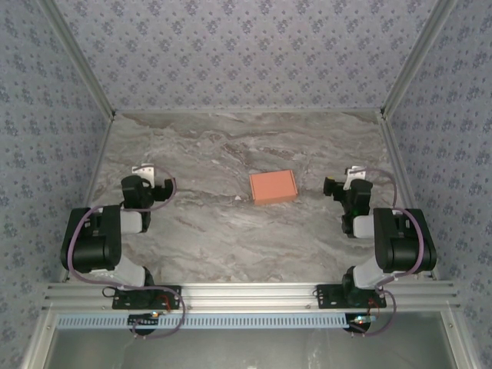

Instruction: Fold the paper box

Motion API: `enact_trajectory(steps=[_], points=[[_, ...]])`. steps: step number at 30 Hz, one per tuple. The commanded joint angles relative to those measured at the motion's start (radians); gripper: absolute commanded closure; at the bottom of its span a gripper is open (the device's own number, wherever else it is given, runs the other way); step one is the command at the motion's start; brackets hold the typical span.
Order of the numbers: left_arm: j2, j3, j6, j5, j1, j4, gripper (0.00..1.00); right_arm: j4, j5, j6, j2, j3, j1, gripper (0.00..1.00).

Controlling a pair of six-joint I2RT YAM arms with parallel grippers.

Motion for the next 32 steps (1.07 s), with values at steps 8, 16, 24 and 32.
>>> enact_trajectory(steps=[8, 16, 24, 32], points=[[-0.008, 0.023, -0.017, -0.071, -0.025, 0.022, 0.01, -0.066, -0.075, -0.056, 0.001, 0.064, 0.008, 0.0], [-0.008, 0.024, -0.016, -0.07, -0.024, 0.022, 0.01, -0.066, -0.079, -0.054, 0.001, 0.064, 0.007, 0.0], [-0.008, 0.023, -0.017, -0.07, -0.025, 0.022, 0.01, -0.072, -0.082, -0.053, 0.002, 0.067, 0.005, 0.0], [-0.008, 0.024, -0.017, -0.069, -0.024, 0.022, 0.01, -0.069, -0.086, -0.053, 0.001, 0.066, 0.002, 0.0]])
